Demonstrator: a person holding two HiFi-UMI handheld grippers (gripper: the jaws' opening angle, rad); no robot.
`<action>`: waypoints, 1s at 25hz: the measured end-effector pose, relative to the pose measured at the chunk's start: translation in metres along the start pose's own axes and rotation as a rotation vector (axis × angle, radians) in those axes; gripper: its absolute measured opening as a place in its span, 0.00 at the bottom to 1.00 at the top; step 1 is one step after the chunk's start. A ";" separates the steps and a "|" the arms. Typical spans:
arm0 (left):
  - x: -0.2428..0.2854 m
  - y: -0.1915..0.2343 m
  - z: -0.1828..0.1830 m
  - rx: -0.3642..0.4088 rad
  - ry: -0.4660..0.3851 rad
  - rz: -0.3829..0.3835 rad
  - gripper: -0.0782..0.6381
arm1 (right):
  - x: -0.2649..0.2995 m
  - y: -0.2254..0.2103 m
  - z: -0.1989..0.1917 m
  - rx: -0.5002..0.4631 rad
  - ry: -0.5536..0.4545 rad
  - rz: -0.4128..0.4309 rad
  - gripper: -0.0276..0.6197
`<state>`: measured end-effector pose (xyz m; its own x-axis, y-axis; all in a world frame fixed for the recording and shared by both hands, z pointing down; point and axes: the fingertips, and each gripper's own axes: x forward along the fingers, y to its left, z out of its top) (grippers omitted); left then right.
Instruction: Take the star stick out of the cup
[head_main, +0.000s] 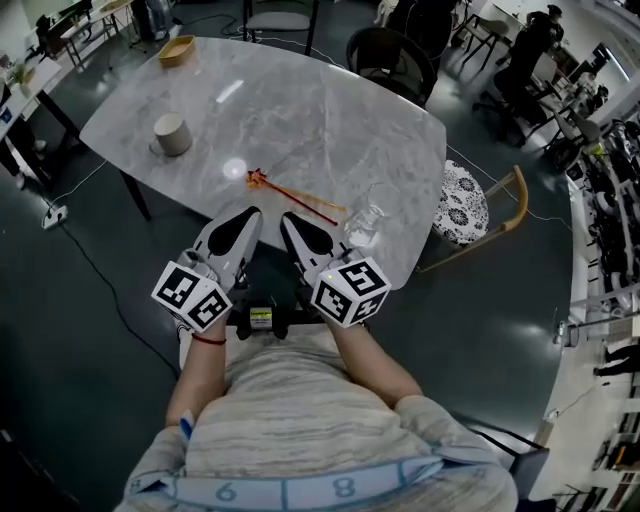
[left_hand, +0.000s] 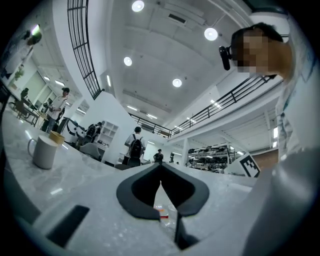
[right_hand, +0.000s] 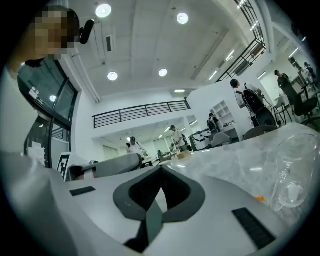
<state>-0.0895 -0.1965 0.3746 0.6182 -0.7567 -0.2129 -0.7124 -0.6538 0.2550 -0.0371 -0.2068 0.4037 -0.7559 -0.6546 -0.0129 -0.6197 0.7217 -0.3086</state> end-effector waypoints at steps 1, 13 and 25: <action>-0.002 0.002 0.003 0.007 -0.021 0.020 0.13 | 0.000 -0.002 0.000 0.000 -0.002 -0.008 0.06; -0.013 -0.002 0.017 0.010 -0.088 0.039 0.13 | 0.001 0.012 0.001 -0.082 0.012 0.003 0.06; -0.018 -0.007 0.010 -0.028 -0.010 0.021 0.13 | 0.007 0.021 -0.001 -0.108 0.056 0.031 0.06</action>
<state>-0.0992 -0.1783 0.3671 0.5999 -0.7703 -0.2163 -0.7156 -0.6375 0.2855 -0.0555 -0.1965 0.3982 -0.7837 -0.6203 0.0332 -0.6128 0.7633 -0.2046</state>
